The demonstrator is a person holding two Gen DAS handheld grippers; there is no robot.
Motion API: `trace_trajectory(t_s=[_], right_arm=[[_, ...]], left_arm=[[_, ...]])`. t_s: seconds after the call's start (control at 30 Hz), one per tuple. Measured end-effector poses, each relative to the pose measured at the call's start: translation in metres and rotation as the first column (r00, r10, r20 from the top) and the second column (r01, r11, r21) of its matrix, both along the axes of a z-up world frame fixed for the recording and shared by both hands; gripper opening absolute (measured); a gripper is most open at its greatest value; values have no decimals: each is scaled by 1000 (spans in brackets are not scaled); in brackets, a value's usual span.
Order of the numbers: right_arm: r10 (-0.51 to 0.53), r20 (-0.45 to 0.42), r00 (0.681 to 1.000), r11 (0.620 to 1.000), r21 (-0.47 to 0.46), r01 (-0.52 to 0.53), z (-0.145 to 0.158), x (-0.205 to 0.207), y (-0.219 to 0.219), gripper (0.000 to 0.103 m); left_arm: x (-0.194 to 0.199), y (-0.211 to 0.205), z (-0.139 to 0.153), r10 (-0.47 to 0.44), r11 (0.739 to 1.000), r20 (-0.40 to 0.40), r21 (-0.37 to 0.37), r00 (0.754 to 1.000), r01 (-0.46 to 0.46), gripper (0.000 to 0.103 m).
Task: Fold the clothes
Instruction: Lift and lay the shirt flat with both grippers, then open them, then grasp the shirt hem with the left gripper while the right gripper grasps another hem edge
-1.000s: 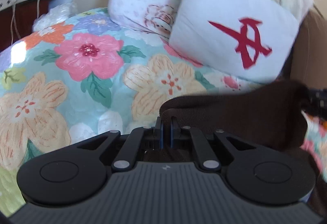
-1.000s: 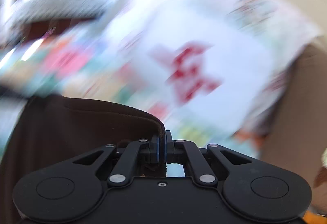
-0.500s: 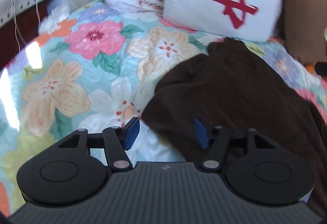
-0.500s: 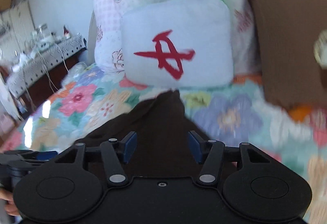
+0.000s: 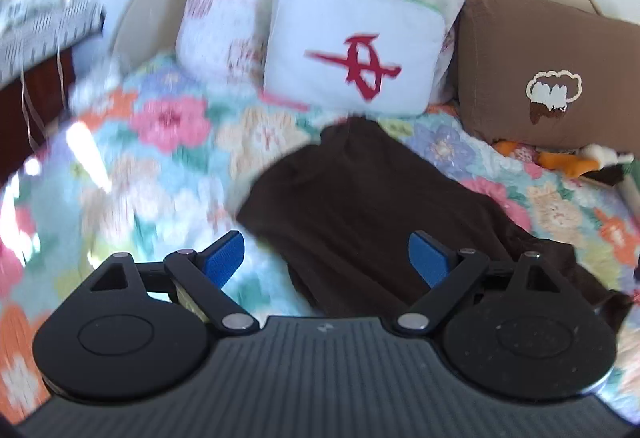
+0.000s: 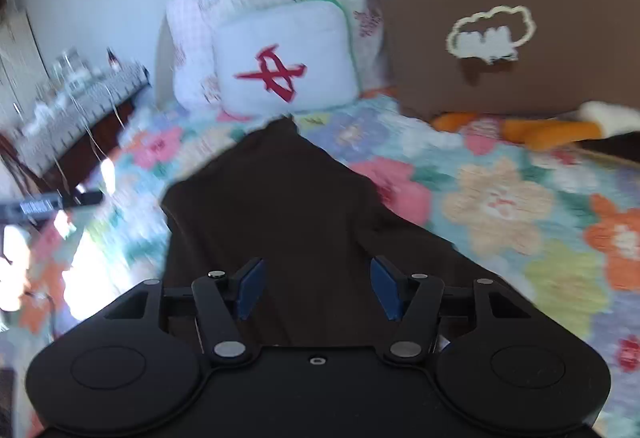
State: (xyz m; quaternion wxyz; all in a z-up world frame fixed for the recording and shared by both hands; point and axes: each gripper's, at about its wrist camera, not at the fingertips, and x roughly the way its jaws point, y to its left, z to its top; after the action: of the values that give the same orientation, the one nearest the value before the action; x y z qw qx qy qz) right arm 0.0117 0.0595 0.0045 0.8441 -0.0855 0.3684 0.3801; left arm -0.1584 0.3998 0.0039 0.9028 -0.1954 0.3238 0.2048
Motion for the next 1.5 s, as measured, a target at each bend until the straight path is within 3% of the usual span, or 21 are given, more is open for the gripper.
trace_trajectory(t_s=[0.1, 0.2, 0.33, 0.43, 0.57, 0.67, 0.73, 0.8, 0.9, 1.03, 1.13, 1.2, 1.23, 1.3, 1.37, 1.5], right_arm=[[23, 13, 1000, 997, -74, -22, 8, -24, -20, 64], [40, -44, 998, 995, -87, -44, 21, -46, -41, 64], [89, -187, 978, 995, -26, -95, 37, -75, -64, 65], [144, -236, 961, 989, -8, -150, 38, -98, -70, 68], [174, -166, 971, 985, 26, -172, -5, -119, -51, 74], [160, -98, 982, 985, -43, -165, -60, -126, -11, 73], [140, -117, 983, 989, -34, -145, -82, -121, 13, 72], [128, -141, 982, 992, 10, -128, -90, -117, 31, 71], [118, -140, 983, 992, 61, -110, -90, -113, 49, 71], [51, -102, 993, 996, 78, -43, -91, -102, 66, 71], [-5, -177, 984, 983, 178, 36, -101, -93, 63, 71], [13, -220, 975, 983, 180, 28, -114, -95, 63, 71], [21, -241, 970, 983, 182, 24, -120, -96, 63, 71], [69, -220, 973, 989, 145, -38, -129, -105, 64, 71], [110, -153, 982, 991, 91, -97, -133, -117, 67, 71], [157, -109, 982, 987, 55, -152, -135, -127, 73, 71]], left_arm=[[-16, -8, -8, -19, 997, -38, -73, 999, 16, 89], [-38, -24, -10, -60, 998, -50, -27, 997, 59, 88], [-63, -36, -7, -69, 998, -57, 11, 996, 69, 89], [-77, -37, -11, -81, 996, -64, -39, 995, 79, 90], [-79, -48, -40, -119, 990, -102, -86, 988, 111, 88], [-73, -67, -69, -163, 984, -152, -91, 975, 151, 88], [-71, -82, -85, -203, 978, -159, -82, 966, 192, 88], [-68, -95, -97, -232, 973, -167, -46, 958, 227, 89], [-58, -99, -108, -208, 977, -188, 0, 960, 212, 90], [-47, -91, -120, -188, 982, -160, -17, 969, 188, 90], [-42, -82, -125, -154, 988, -152, -53, 976, 147, 94], [-41, -76, -125, -138, 988, -143, -81, 980, 128, 93], [-42, -75, -124, -139, 988, -136, -81, 981, 129, 90], [-45, -74, -120, -146, 988, -124, -67, 981, 139, 46], [-48, -75, -113, -152, 988, -122, -43, 981, 148, 27], [-52, -74, -96, -153, 988, -113, -7, 982, 154, 21]])
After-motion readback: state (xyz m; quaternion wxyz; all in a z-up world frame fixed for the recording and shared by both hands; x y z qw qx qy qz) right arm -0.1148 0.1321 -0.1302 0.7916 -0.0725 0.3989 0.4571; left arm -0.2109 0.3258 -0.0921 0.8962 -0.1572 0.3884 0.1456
